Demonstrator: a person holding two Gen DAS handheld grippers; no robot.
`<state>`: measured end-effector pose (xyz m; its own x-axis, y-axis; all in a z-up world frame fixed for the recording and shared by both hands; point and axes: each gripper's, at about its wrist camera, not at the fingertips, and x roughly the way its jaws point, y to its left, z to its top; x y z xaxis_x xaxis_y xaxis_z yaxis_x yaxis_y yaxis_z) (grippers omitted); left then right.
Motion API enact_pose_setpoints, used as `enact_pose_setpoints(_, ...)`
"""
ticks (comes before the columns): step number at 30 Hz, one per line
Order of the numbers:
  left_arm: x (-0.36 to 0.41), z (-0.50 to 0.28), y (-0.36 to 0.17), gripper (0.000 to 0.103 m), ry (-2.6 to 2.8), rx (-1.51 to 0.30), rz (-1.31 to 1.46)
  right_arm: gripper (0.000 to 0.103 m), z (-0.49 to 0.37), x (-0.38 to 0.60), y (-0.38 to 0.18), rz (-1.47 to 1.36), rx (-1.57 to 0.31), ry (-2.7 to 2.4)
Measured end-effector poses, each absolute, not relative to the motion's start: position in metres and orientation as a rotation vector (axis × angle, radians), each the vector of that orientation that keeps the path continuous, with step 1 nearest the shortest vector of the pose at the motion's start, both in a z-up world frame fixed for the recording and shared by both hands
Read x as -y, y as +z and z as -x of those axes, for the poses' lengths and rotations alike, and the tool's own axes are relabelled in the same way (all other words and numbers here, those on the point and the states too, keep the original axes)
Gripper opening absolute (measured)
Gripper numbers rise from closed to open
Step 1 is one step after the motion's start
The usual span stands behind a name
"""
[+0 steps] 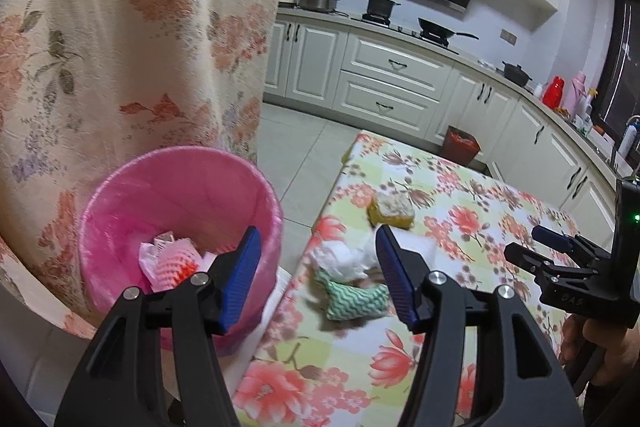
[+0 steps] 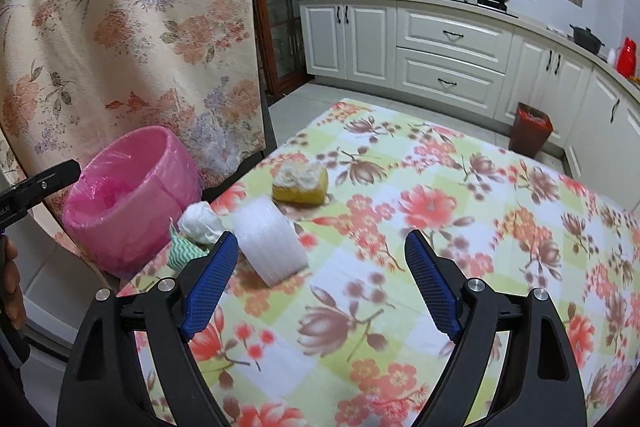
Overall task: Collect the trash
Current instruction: 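Move both open tools back over the table, then grasp the green zigzag cloth with the left tool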
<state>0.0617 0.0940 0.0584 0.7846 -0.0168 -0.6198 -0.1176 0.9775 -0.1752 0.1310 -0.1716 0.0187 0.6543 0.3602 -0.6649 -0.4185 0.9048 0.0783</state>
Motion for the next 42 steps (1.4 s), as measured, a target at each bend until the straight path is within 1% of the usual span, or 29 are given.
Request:
enact_pose_setpoints(19, -0.061, -0.076, 0.030, 0.058, 0.012, -0.748, 0.186, 0.083, -0.130, 0.194, -0.007, 0.066, -0.779, 0.428)
enact_pose_setpoints(42, -0.052, -0.104, -0.031, 0.058, -0.020, -0.883, 0.209, 0.085, -0.142, 0.186, -0.025, 0.086, -0.821, 0.437)
